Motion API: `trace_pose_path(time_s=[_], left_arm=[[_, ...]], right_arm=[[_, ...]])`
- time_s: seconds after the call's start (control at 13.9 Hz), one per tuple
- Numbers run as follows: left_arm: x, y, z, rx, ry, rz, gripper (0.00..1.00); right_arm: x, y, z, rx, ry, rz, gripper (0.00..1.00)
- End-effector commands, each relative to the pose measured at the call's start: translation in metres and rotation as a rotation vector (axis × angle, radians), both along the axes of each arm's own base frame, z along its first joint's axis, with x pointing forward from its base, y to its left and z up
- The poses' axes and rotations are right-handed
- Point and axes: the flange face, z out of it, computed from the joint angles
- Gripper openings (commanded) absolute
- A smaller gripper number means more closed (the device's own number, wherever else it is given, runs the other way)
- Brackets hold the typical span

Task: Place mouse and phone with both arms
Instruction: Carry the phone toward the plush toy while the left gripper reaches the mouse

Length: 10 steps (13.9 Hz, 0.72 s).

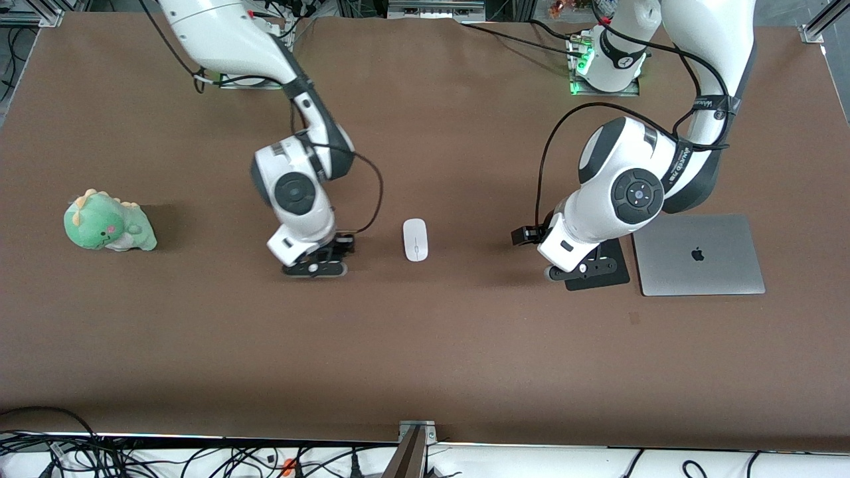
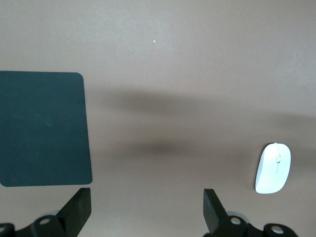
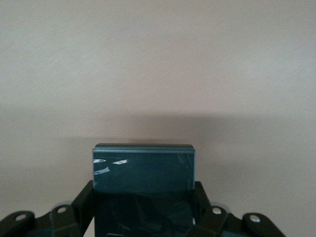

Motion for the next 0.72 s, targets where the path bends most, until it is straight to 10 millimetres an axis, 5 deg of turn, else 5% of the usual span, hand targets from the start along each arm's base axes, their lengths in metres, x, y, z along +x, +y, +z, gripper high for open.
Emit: trace_pose_path(time_s=[0.0, 0.29, 0.65], left_arm=[[-0.008, -0.031, -0.003, -0.012, 0.009, -0.019, 1.0], [-0.02, -0.076, -0.026, -0.019, -0.014, 0.003, 1.0], [-0.073, -0.183, -0.082, -0.015, -0.038, 0.107, 1.0]], right_arm=[[0.01, -0.062, 0.016, 0.029, 0.017, 0.032, 0.46], [0.002, -0.167, 0.014, 0.09, -0.011, 0.004, 0.46], [-0.045, -0.244, -0.011, 0.088, -0.058, -0.062, 0.45]])
